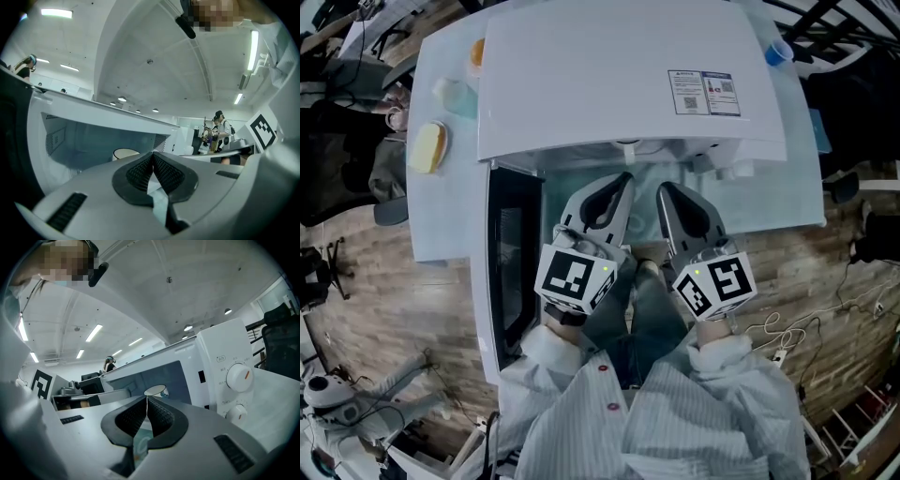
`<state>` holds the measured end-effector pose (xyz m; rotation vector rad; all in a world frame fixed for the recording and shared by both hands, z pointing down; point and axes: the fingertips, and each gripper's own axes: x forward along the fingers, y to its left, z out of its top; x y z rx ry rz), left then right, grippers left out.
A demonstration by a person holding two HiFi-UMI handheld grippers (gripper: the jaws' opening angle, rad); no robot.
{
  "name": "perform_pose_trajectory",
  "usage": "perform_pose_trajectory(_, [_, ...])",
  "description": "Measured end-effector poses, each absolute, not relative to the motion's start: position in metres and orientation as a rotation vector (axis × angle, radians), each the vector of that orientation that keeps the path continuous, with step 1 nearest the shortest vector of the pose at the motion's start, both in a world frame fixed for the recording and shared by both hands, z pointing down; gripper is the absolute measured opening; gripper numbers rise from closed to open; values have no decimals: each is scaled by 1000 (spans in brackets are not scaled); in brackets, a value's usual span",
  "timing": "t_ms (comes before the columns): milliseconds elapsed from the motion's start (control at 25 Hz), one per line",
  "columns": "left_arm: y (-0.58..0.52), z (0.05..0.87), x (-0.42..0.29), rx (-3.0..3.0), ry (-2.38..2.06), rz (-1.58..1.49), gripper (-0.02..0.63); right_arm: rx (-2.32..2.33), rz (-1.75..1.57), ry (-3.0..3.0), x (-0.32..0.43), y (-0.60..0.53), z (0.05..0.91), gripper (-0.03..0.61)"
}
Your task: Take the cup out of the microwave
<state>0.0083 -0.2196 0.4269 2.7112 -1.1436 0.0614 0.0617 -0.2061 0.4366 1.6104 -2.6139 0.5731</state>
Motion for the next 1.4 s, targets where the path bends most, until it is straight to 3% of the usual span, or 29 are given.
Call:
perform_pose_trajectory(560, [-232,453,8,2713,-1148,79,12,1596,440,-2595,53,-212,452,35])
perform_pose_trajectory(920, [-238,475,14,2754,-1128,115,92,1599,464,-2588,53,-212,462,35])
perform_pose_trajectory(1400, [-252,503,28,2785,-1060,215,107,1644,536,-2547,65,-208,482,35])
